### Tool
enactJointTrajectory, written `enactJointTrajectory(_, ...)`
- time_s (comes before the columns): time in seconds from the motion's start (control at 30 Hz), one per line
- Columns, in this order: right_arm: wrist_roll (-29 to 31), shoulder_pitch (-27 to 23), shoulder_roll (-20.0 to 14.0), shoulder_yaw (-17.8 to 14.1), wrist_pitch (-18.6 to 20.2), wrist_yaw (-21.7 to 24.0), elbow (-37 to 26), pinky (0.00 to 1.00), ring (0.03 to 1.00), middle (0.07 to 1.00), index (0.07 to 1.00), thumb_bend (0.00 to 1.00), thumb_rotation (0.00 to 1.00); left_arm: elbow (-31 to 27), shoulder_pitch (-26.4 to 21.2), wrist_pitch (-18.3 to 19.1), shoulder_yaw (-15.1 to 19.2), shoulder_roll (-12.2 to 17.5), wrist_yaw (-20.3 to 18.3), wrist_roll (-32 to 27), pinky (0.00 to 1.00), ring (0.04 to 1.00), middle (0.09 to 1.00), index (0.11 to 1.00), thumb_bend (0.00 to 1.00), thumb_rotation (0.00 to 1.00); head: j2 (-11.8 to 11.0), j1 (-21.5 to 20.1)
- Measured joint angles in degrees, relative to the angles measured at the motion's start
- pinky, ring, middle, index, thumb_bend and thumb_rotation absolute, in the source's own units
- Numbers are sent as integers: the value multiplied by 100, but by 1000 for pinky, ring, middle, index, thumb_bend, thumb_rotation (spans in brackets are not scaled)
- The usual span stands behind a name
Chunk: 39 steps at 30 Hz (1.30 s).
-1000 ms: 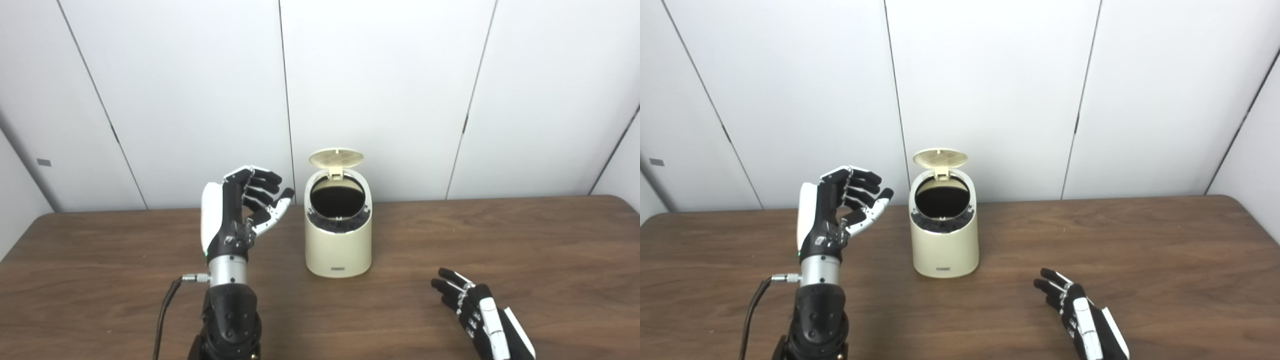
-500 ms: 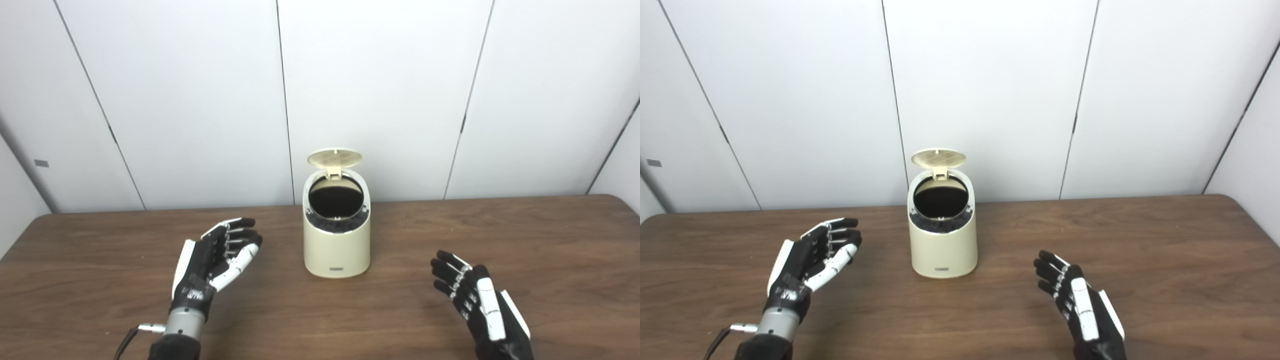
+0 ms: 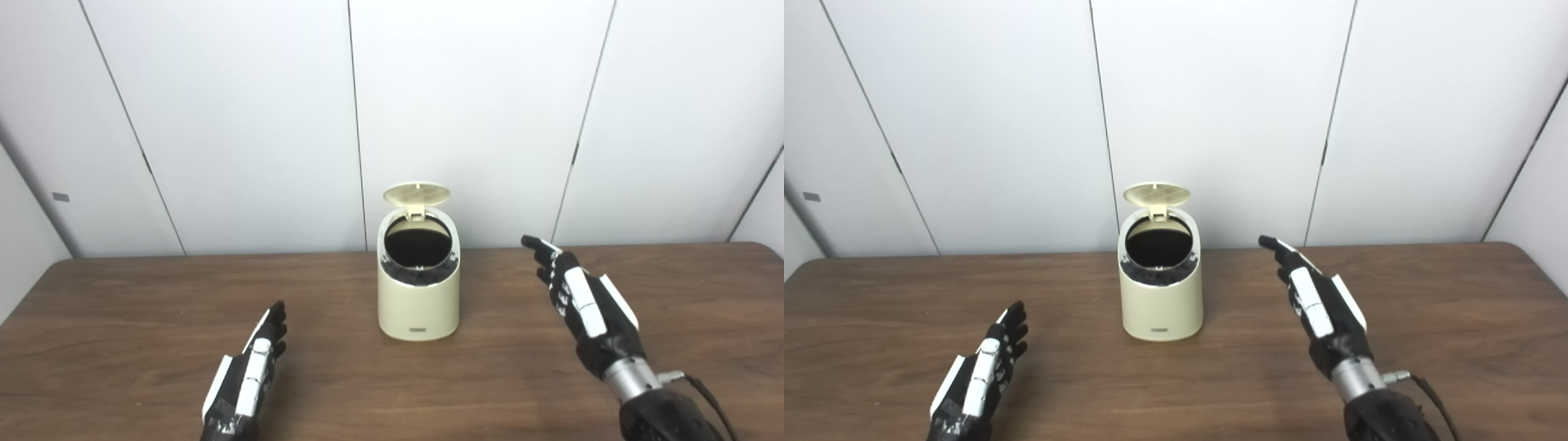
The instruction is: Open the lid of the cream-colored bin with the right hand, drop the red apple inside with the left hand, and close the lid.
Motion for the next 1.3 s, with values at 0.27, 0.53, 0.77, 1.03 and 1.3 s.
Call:
enactJointTrajectory(0.27,-521,-1169,-80,406,30,120,468,1000,996,951,853,584,916,129,113,-165,2,-53,88,-8,1000,1000,1000,1000,539,1000,9,18)
enactJointTrajectory(0.53,-1737,-2174,-320,1152,58,256,1287,843,891,889,831,564,967,131,146,-164,13,-41,42,-95,1000,1000,1000,1000,541,1000,18,-26)
enactJointTrajectory(0.77,-2165,-2792,-355,1505,4,625,1913,828,874,862,796,502,936,206,137,-165,3,-33,-27,-323,1000,1000,1000,1000,543,997,9,-35)
enactJointTrajectory(1.03,-2668,-2967,-315,1891,-31,755,2110,842,964,964,763,582,975,223,116,-162,-29,-24,-37,-382,1000,1000,1000,1000,555,989,17,-53)
enactJointTrajectory(1.3,-3079,-2941,-377,2038,-38,929,2082,936,1000,997,641,587,965,225,110,-170,-56,-23,-4,-306,1000,1000,1000,1000,532,1000,35,-44)
